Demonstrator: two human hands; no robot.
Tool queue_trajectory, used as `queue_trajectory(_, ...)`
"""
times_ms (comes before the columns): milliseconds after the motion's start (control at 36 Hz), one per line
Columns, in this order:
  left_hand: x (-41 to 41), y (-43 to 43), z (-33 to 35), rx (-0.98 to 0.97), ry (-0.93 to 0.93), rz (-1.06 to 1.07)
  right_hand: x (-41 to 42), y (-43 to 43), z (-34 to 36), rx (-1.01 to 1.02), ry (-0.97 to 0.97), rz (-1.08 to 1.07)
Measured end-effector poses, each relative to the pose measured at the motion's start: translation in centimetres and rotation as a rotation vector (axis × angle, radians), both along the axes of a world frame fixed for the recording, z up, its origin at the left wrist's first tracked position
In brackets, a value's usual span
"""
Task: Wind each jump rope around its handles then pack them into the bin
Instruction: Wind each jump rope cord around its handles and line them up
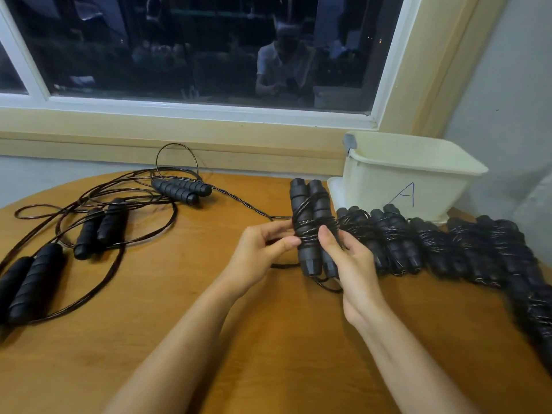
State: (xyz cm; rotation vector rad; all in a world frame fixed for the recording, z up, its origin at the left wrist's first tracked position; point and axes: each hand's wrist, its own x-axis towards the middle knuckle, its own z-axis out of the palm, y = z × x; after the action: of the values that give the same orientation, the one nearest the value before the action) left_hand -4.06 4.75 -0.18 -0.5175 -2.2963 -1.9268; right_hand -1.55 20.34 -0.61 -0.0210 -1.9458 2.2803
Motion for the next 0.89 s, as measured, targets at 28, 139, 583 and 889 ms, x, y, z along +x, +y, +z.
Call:
queue_trajectory(28, -0.1, 0.1, -0.3, 0.026, -0.013, 0.013, -0.2, -0.1, -0.4, 0.030, 0.009, 0.000)
queue_trajectory(139, -0.7, 0.2, -2.0, 0.105, -0.042, 0.104, -1.2, -0.2, -2.1, 0.319, 0.067, -0.115)
queue_trajectory(583, -0.3, -0.4, -3.2, 0.155, -0.016, 0.321, -1.0, -0.9, -5.1, 0.998, 0.463, -0.148)
queue_trajectory(889, 0.2, -0.1, -3.2, 0.120, -0.015, 0.239, -0.3, -0.9, -5.1, 1.134, 0.548, -0.375)
